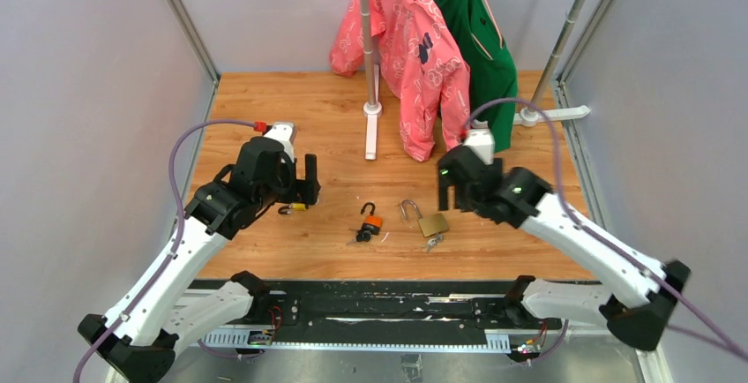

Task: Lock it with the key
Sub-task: Move the lock to the center of the board.

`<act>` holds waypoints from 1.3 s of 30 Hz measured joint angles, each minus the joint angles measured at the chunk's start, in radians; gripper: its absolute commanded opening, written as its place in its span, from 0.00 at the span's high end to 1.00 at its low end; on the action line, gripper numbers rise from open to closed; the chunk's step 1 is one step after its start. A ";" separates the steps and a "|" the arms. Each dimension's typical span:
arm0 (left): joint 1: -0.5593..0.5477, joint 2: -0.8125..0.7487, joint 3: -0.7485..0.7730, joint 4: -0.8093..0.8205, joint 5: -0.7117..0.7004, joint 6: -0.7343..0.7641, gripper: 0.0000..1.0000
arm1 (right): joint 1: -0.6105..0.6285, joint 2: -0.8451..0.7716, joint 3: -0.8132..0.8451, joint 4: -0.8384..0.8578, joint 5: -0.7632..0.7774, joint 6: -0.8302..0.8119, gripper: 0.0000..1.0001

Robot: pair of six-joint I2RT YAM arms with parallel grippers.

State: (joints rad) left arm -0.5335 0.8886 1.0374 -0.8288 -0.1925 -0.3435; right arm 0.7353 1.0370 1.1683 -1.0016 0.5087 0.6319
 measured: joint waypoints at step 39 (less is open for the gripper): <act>0.000 -0.020 -0.039 -0.048 -0.026 -0.099 0.00 | 0.258 0.843 0.083 0.391 -0.012 -0.097 1.00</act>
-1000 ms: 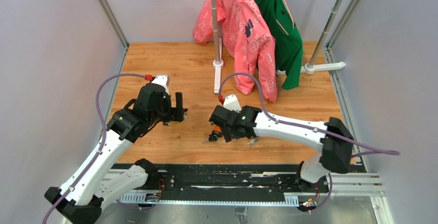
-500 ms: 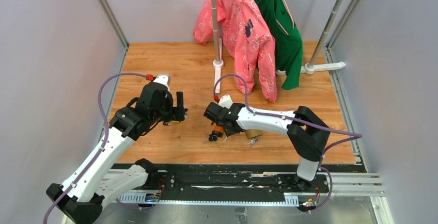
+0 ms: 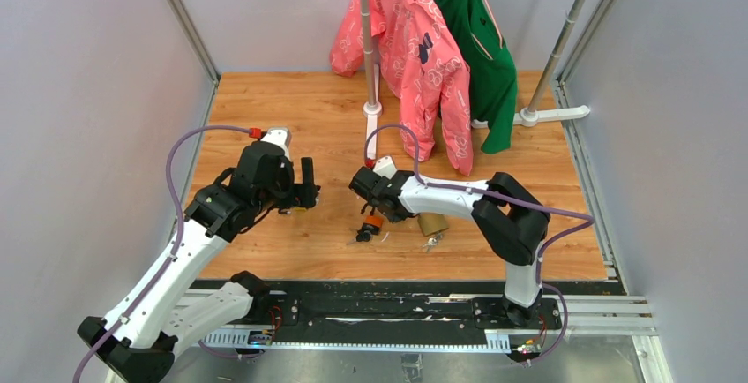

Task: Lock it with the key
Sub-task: Move the lock to the center of the board, then pick up the lock from the center of the board.

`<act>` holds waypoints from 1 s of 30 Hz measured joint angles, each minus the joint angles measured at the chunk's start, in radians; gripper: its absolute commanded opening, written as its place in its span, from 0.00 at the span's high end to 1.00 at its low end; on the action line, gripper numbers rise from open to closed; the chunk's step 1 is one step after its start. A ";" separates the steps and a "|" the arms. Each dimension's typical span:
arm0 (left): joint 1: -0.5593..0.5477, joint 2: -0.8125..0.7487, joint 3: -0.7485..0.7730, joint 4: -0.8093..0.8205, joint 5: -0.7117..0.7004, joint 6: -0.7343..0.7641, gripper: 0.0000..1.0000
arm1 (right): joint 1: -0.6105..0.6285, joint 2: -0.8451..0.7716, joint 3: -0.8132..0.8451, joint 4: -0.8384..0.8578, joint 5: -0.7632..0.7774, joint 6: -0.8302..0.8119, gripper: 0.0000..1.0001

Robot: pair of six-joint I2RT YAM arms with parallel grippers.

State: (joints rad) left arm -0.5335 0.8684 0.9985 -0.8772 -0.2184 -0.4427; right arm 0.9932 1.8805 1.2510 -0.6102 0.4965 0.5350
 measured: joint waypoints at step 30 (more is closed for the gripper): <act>-0.075 0.542 0.158 0.100 0.291 -0.096 0.32 | -0.034 -0.728 -0.299 0.052 -0.129 -0.047 0.30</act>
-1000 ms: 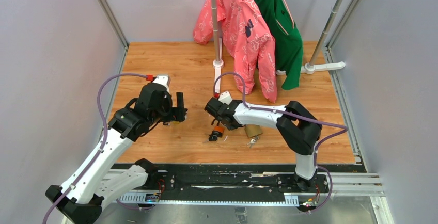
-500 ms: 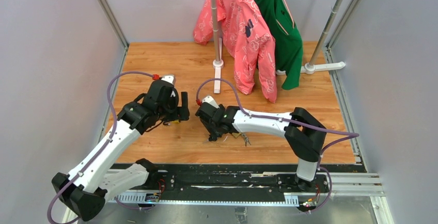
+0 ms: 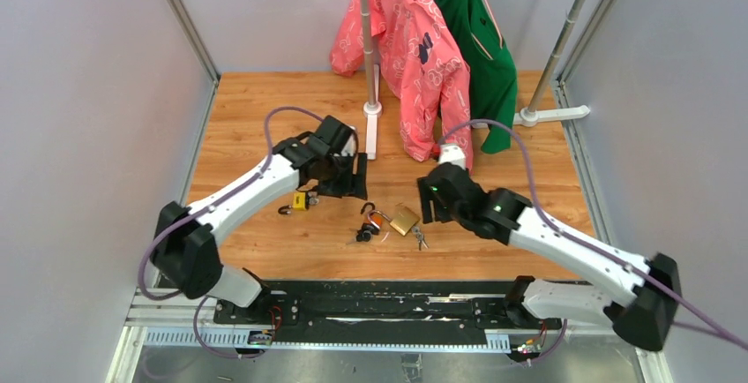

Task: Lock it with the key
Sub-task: Pick up the lock from the center of the board.

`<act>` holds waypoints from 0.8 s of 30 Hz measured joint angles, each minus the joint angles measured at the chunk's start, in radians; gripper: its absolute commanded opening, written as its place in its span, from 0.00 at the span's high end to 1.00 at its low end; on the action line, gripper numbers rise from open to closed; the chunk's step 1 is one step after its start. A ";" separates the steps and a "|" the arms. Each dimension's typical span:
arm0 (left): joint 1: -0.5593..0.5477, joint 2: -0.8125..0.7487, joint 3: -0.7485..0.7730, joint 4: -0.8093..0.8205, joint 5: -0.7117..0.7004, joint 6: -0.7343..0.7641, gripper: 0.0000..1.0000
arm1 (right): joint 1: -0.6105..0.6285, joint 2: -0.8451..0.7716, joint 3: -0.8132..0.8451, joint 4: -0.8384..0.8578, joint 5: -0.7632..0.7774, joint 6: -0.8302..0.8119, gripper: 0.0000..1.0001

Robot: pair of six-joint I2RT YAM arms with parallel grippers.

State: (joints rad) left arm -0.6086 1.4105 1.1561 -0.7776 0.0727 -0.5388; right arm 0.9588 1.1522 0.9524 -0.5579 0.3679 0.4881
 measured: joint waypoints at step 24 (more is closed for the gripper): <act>-0.016 0.367 0.009 0.126 0.219 -0.123 0.56 | -0.091 -0.215 -0.120 -0.199 0.026 0.183 0.33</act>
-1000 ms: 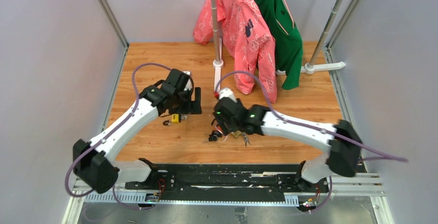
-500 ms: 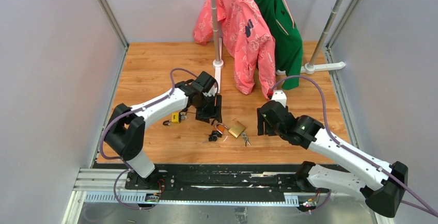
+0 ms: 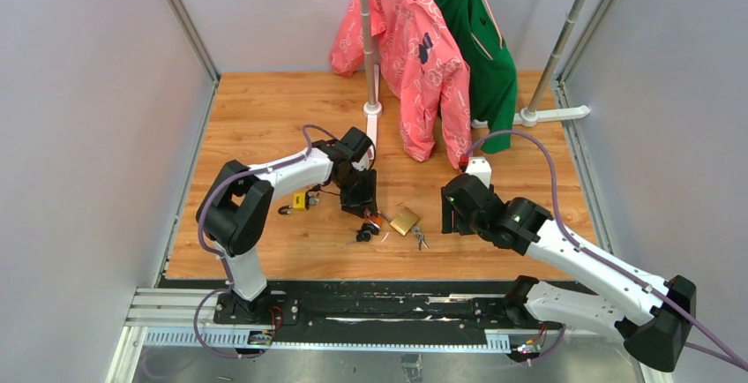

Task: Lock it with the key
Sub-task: Pick up the lock from the center of the board.

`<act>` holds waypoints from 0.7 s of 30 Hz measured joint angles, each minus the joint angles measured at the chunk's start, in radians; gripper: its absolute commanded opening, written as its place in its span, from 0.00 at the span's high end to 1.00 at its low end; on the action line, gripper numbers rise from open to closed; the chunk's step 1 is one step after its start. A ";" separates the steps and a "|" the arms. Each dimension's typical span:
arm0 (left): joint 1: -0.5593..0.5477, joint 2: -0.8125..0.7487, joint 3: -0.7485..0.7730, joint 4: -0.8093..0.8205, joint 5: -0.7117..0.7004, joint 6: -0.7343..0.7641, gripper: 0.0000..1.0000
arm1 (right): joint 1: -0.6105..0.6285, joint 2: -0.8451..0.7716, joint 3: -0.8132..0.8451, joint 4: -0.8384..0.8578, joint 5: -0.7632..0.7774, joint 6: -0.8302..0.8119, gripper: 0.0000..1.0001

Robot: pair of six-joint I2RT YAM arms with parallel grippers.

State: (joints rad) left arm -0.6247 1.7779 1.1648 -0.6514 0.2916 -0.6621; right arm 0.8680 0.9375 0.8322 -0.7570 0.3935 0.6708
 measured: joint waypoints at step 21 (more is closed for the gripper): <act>0.002 0.075 0.049 0.046 0.103 -0.019 0.61 | 0.000 0.000 -0.013 -0.006 0.000 0.023 0.33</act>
State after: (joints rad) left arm -0.6231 1.8530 1.2137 -0.6056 0.3950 -0.6811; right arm 0.8680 0.9379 0.8196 -0.7635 0.3935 0.6941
